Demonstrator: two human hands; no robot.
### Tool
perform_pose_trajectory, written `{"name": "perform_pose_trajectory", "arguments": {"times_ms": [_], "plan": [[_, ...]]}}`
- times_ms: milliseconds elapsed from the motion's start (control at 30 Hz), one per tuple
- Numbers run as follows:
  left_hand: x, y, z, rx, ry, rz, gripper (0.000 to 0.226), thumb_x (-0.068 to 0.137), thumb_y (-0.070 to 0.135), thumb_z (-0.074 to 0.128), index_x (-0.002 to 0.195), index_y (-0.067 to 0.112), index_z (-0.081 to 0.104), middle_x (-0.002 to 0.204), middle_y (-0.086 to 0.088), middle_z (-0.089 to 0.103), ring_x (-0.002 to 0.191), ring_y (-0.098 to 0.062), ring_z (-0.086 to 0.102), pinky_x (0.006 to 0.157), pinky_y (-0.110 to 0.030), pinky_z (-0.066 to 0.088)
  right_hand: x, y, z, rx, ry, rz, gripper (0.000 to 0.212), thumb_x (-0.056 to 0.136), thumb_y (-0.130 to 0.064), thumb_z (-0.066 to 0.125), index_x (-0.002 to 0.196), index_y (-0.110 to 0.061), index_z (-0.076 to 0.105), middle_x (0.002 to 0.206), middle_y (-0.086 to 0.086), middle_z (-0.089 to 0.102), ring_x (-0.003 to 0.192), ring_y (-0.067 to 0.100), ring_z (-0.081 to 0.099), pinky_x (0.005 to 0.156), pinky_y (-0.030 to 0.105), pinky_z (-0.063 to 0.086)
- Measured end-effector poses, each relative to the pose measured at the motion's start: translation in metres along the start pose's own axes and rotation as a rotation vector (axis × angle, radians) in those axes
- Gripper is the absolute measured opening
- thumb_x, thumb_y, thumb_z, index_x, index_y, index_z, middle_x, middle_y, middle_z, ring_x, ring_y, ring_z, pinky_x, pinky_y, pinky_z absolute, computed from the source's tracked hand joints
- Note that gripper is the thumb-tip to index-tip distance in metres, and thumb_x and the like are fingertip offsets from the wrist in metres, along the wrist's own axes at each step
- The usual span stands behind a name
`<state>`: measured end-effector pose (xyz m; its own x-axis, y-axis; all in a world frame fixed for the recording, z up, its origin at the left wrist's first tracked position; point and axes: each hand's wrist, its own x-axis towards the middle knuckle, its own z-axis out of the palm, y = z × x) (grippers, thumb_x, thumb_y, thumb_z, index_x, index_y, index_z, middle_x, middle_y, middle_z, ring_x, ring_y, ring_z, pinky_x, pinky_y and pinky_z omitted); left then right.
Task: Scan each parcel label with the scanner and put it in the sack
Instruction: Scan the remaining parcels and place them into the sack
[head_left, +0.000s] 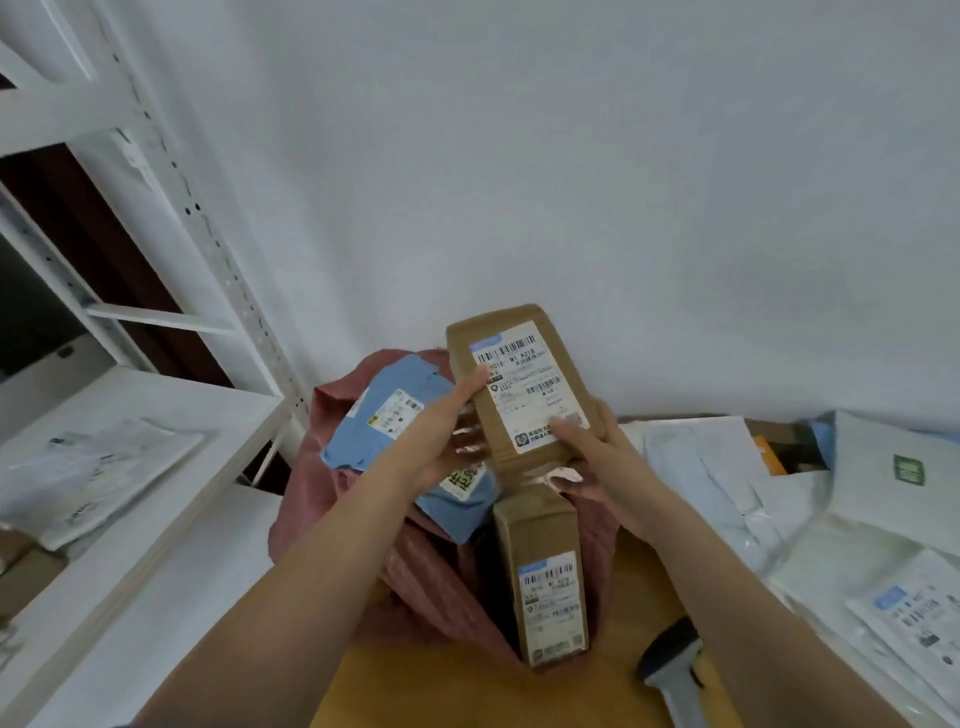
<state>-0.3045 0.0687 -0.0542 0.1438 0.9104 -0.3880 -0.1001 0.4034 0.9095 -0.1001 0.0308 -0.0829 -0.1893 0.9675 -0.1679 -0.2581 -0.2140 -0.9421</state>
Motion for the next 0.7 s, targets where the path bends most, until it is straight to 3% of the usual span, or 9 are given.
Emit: {"name": "perform_pose_trajectory", "arguments": {"times_ms": [33, 100, 167, 233, 300, 367, 433, 567, 700], "plan": [[0.008, 0.005, -0.010, 0.038, -0.028, -0.013, 0.071, 0.055, 0.071, 0.079, 0.102, 0.019, 0.076, 0.110, -0.015, 0.072, 0.098, -0.028, 0.069, 0.092, -0.046, 0.055, 0.010, 0.001, 0.007, 0.038, 0.061, -0.006, 0.044, 0.083, -0.037, 0.073, 0.120, -0.035, 0.051, 0.119, 0.002, 0.069, 0.098, 0.018, 0.071, 0.090, 0.048, 0.055], [0.021, 0.015, -0.029, 0.034, -0.020, -0.016, 0.065, 0.062, 0.074, 0.072, 0.099, 0.020, 0.077, 0.108, -0.012, 0.072, 0.097, -0.027, 0.069, 0.090, -0.043, 0.055, 0.027, 0.002, 0.019, 0.084, 0.174, -0.017, 0.034, 0.085, -0.035, 0.071, 0.114, -0.031, 0.054, 0.115, 0.003, 0.070, 0.096, 0.018, 0.071, 0.089, 0.045, 0.056], [0.038, 0.022, -0.046, 0.019, 0.124, 0.040, 0.052, 0.079, 0.063, 0.065, 0.102, 0.016, 0.070, 0.103, -0.007, 0.069, 0.094, -0.025, 0.067, 0.078, -0.035, 0.055, 0.039, -0.001, 0.026, 0.089, 0.282, -0.050, 0.034, 0.084, -0.036, 0.071, 0.113, -0.031, 0.054, 0.111, 0.000, 0.072, 0.097, 0.017, 0.071, 0.081, 0.039, 0.059], [0.059, 0.028, -0.063, 0.157, 0.353, 0.155, 0.032, 0.090, 0.039, 0.065, 0.106, 0.012, 0.062, 0.100, -0.005, 0.059, 0.092, -0.024, 0.058, 0.072, -0.030, 0.046, 0.044, -0.004, 0.026, 0.072, 0.372, -0.079, 0.034, 0.083, -0.037, 0.073, 0.111, -0.033, 0.054, 0.106, -0.003, 0.072, 0.090, 0.013, 0.073, 0.068, 0.029, 0.059], [0.080, 0.031, -0.081, 0.479, 0.599, 0.189, 0.038, 0.088, 0.022, 0.062, 0.123, 0.010, 0.056, 0.121, -0.010, 0.052, 0.106, -0.025, 0.051, 0.084, -0.033, 0.044, 0.043, -0.005, 0.022, 0.039, 0.419, -0.077, 0.035, 0.082, -0.037, 0.074, 0.110, -0.033, 0.054, 0.105, -0.004, 0.073, 0.088, 0.010, 0.073, 0.063, 0.025, 0.058], [0.093, 0.032, -0.095, 0.760, 0.699, 0.105, 0.053, 0.085, 0.019, 0.058, 0.136, 0.012, 0.045, 0.140, -0.015, 0.039, 0.127, -0.033, 0.038, 0.104, -0.043, 0.036, 0.042, -0.003, 0.016, 0.025, 0.436, -0.050, 0.037, 0.082, -0.037, 0.073, 0.113, -0.031, 0.054, 0.106, -0.004, 0.073, 0.090, 0.012, 0.072, 0.064, 0.026, 0.057], [0.103, 0.029, -0.102, 0.904, 0.648, 0.003, 0.061, 0.085, 0.019, 0.056, 0.142, 0.014, 0.038, 0.144, -0.016, 0.037, 0.135, -0.035, 0.031, 0.110, -0.048, 0.027, 0.041, -0.001, 0.011, 0.016, 0.434, -0.013, 0.040, 0.082, -0.037, 0.073, 0.117, -0.029, 0.054, 0.108, -0.003, 0.073, 0.096, 0.015, 0.071, 0.069, 0.029, 0.058], [0.122, 0.017, -0.112, 0.906, 0.549, -0.029, 0.049, 0.086, 0.019, 0.052, 0.132, 0.005, 0.044, 0.128, -0.018, 0.056, 0.121, -0.038, 0.050, 0.106, -0.049, 0.036, 0.044, 0.002, 0.001, -0.035, 0.387, 0.106, 0.044, 0.080, -0.039, 0.075, 0.119, -0.029, 0.056, 0.105, -0.003, 0.074, 0.097, 0.020, 0.070, 0.075, 0.034, 0.060], [0.131, 0.017, -0.125, 0.973, 0.448, 0.038, 0.029, 0.088, 0.008, 0.051, 0.105, -0.012, 0.063, 0.109, -0.028, 0.065, 0.102, -0.041, 0.061, 0.080, -0.036, 0.047, 0.052, 0.006, -0.007, -0.131, 0.321, 0.211, 0.042, 0.078, -0.041, 0.077, 0.113, -0.032, 0.057, 0.096, -0.004, 0.076, 0.095, 0.020, 0.070, 0.076, 0.035, 0.060]]}}
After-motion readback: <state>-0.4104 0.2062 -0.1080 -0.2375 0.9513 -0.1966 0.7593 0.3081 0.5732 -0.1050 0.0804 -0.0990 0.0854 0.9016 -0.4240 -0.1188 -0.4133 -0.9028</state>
